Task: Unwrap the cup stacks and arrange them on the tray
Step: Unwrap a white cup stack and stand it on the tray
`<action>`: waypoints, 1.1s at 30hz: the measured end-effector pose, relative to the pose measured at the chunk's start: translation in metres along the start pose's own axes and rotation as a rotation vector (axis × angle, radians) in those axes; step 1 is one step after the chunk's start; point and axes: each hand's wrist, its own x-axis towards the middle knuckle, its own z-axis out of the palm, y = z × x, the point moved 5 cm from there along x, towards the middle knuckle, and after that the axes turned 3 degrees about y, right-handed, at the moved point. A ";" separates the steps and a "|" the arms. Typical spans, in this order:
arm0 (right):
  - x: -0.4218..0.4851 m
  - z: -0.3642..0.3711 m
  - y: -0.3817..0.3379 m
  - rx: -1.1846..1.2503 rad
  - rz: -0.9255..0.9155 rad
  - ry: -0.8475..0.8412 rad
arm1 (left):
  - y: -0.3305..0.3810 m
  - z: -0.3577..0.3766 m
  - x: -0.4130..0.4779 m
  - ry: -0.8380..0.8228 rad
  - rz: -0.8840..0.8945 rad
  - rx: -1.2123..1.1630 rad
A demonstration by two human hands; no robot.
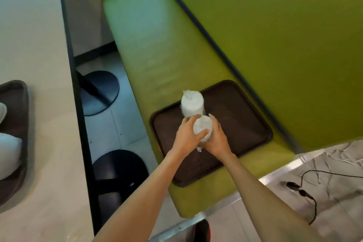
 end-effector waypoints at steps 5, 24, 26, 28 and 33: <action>0.004 0.005 0.002 0.095 0.006 0.060 | -0.003 0.004 0.006 0.046 -0.014 0.023; -0.117 -0.058 -0.233 -0.082 -0.354 0.222 | 0.095 -0.193 -0.101 0.436 0.213 0.071; -0.136 -0.044 -0.274 -0.126 -0.431 0.207 | 0.096 -0.234 -0.124 0.500 0.244 0.047; -0.151 -0.030 -0.306 -0.138 -0.448 0.208 | 0.094 -0.269 -0.145 0.547 0.268 0.048; -0.210 0.019 -0.386 -0.049 -0.537 0.207 | 0.075 -0.367 -0.221 0.677 0.371 0.103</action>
